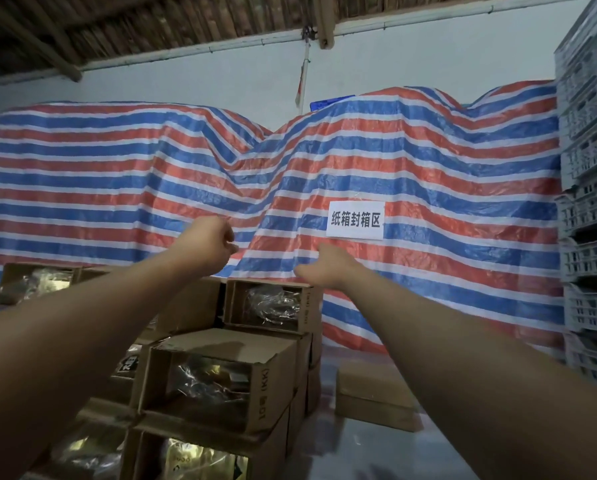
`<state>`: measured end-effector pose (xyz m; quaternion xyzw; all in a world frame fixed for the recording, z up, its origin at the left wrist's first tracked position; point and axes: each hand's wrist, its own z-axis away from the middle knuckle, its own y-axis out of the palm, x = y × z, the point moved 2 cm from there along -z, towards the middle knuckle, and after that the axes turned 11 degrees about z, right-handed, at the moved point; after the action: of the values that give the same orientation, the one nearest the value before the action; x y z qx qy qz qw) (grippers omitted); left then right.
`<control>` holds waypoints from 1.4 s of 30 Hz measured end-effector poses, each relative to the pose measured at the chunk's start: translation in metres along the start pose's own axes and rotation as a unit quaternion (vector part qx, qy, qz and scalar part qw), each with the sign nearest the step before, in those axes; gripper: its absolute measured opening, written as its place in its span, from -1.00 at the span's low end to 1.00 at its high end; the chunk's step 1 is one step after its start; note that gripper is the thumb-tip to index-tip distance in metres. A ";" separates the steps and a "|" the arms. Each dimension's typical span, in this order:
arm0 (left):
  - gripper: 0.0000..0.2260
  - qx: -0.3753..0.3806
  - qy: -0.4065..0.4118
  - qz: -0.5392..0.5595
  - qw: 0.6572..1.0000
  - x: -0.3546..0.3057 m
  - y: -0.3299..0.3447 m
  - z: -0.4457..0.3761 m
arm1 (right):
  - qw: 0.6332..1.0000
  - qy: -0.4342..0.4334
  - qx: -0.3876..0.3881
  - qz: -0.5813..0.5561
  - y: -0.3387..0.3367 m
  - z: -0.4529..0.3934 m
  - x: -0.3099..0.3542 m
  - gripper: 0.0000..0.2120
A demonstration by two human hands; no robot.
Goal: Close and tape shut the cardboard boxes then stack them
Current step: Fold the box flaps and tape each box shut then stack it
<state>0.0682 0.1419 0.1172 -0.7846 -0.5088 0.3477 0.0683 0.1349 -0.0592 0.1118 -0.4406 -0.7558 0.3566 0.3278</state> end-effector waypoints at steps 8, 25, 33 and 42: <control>-0.51 0.039 0.039 -0.314 0.948 0.027 0.065 -0.018 | 0.987 0.005 -0.027 0.158 0.077 -0.028 0.005 -0.55; -0.65 0.071 0.037 -0.232 0.969 0.037 0.091 -0.025 | 0.981 -0.030 -0.105 0.159 0.041 -0.029 -0.008 -0.84; -0.72 0.052 0.007 0.124 0.991 -0.058 0.063 -0.024 | 0.983 -0.028 -0.109 0.148 -0.077 -0.007 -0.051 -0.90; -0.78 0.222 -0.129 0.350 0.901 -0.151 0.084 0.060 | 0.978 0.038 0.184 0.088 -0.120 0.071 -0.148 -0.80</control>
<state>0.0576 -0.0404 0.1059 -0.8248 -0.1151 0.5515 0.0478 0.0843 -0.2532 0.1465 -0.4512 -0.6223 0.5000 0.3989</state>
